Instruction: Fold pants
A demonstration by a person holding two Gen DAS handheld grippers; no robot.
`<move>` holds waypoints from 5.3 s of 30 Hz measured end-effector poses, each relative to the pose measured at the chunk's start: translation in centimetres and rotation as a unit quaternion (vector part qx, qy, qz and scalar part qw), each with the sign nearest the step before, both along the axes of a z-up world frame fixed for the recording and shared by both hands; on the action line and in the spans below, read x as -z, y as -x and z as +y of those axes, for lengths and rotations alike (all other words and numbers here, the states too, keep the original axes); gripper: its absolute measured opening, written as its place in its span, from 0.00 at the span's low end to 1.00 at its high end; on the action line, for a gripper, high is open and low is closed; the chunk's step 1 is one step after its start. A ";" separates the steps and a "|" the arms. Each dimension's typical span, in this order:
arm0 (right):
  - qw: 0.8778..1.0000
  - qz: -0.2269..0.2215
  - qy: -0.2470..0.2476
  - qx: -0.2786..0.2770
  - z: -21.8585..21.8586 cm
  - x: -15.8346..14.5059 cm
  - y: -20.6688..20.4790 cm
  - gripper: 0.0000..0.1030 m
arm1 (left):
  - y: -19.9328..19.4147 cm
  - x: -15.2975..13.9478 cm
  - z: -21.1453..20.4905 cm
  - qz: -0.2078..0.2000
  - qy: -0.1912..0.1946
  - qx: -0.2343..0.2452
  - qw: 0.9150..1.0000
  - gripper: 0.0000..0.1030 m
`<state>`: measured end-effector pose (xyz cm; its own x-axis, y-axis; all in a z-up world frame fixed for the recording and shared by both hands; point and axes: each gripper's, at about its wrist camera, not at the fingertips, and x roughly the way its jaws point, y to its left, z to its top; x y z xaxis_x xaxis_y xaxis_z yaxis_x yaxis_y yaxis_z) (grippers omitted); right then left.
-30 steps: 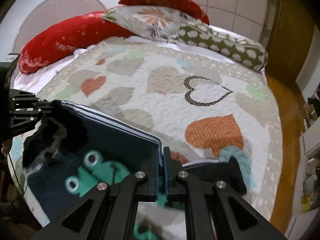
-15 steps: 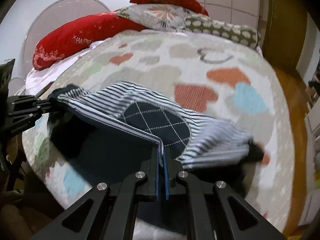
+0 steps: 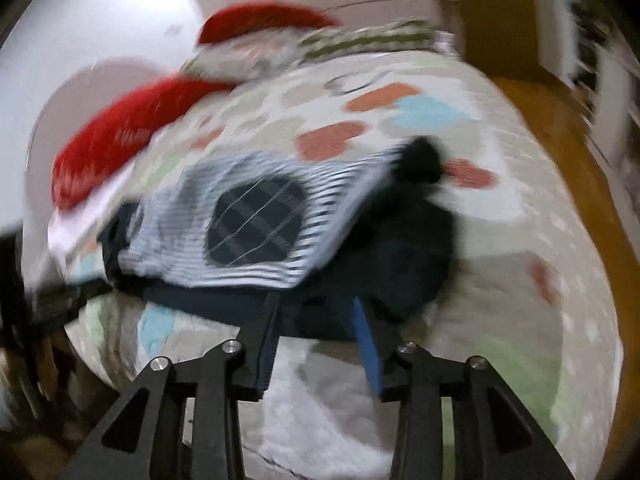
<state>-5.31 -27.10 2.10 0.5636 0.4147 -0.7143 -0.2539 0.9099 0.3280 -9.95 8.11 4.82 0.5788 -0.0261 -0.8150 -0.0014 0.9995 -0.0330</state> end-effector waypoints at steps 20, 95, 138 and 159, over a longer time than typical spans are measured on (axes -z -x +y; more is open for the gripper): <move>0.989 0.013 -0.093 0.115 -1.0 -2.2 -9.7 0.10 | 1.8 -0.3 -2.3 0.025 0.058 0.007 0.998 0.45; 0.985 -0.049 -0.077 0.149 -7.0 3.8 -3.2 0.37 | -17.6 -3.2 -19.7 0.090 0.044 0.198 0.975 0.69; 0.987 -0.104 0.058 -0.107 14.1 0.2 -0.6 0.68 | -10.0 -0.4 -1.8 0.017 0.269 0.010 0.963 0.74; 0.998 -0.004 0.054 -0.015 12.4 -1.0 -5.4 0.25 | -4.1 3.3 6.8 0.035 0.280 -0.087 0.956 0.74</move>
